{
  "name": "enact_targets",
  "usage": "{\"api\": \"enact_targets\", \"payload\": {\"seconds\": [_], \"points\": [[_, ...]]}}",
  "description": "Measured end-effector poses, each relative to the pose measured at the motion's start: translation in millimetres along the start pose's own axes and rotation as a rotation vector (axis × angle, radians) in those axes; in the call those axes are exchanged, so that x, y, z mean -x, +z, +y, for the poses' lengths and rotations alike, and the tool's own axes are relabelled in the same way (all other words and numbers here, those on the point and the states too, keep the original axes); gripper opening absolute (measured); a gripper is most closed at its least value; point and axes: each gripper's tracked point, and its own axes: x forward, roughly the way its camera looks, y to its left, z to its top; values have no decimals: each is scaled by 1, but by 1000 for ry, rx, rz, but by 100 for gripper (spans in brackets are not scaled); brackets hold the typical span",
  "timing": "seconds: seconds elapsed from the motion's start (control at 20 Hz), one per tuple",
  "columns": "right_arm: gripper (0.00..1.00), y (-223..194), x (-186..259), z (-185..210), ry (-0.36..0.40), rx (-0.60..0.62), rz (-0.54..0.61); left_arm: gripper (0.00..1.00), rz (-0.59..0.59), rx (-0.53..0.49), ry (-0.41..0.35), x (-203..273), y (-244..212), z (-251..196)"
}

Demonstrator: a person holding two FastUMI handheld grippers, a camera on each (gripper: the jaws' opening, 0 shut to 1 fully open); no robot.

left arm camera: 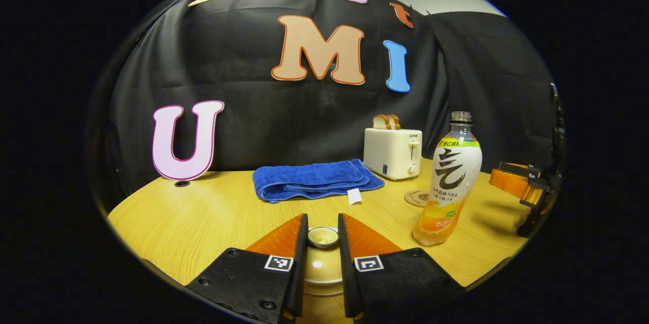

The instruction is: Open the teacup lid with one hand, grasp the water bottle and pour water into the teacup with the other hand; after pouring, place the water bottle on the coaster and then close the teacup lid.

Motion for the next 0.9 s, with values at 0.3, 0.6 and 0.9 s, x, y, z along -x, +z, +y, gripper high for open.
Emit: {"api": "enact_targets", "payload": {"seconds": [0.3,0.6,0.9], "points": [[96,0,0,2,12,-1,0,27,-62,-13,-6,7,8,-4],[93,-2,0,17,87,-4,6,27,-115,-27,27,14,15,3],[95,-4,4,70,337,-14,19,27,-113,-25,168,30,13,34]]}}
